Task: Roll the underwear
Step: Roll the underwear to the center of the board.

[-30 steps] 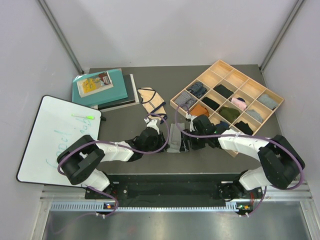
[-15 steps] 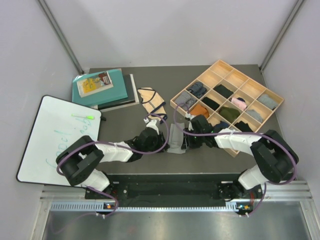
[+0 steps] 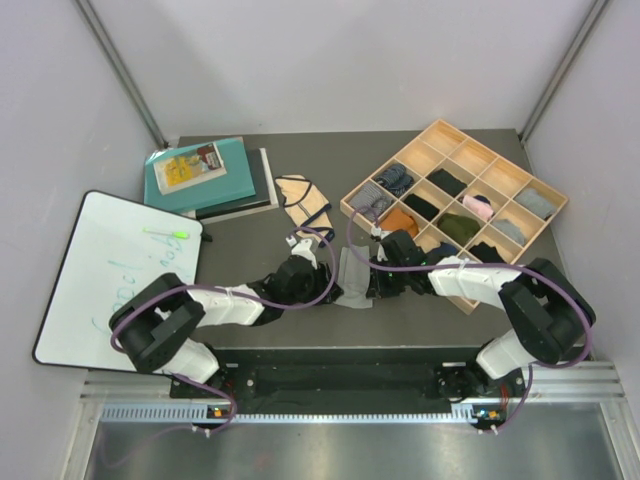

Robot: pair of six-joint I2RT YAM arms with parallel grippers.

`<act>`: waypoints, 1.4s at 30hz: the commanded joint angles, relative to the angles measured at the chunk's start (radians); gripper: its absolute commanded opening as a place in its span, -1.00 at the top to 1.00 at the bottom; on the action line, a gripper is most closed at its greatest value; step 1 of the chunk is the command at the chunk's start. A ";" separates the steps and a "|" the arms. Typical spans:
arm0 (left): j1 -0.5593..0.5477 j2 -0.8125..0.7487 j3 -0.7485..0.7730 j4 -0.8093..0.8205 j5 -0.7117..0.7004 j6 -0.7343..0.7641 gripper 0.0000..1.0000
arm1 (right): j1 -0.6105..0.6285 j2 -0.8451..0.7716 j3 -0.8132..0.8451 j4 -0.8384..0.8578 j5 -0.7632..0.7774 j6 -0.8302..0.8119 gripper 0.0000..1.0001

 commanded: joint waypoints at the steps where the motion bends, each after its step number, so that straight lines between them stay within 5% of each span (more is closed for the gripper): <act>1: -0.002 0.027 -0.021 0.096 0.006 -0.016 -0.03 | -0.007 0.022 0.003 -0.034 0.031 -0.009 0.78; 12: -0.002 0.124 -0.020 0.178 0.068 -0.052 0.14 | -0.007 0.014 -0.002 -0.029 0.024 -0.008 0.78; 21: -0.002 0.110 -0.009 0.150 0.078 -0.052 1.00 | -0.005 -0.015 0.001 -0.046 0.021 -0.014 0.72; 23: -0.002 0.083 0.002 0.105 0.088 -0.059 1.00 | -0.005 -0.036 -0.002 -0.049 0.016 -0.029 0.60; 28: 0.001 0.015 0.072 -0.125 0.094 -0.065 1.00 | 0.009 -0.202 -0.037 -0.043 0.024 -0.109 -0.15; 36: 0.038 0.011 0.175 -0.489 0.219 -0.033 1.00 | 0.330 -0.404 -0.100 0.052 0.309 -0.278 -0.30; 42: 0.113 0.058 0.226 -0.565 0.370 0.002 1.00 | 0.542 -0.417 -0.159 0.224 0.482 -0.387 -0.30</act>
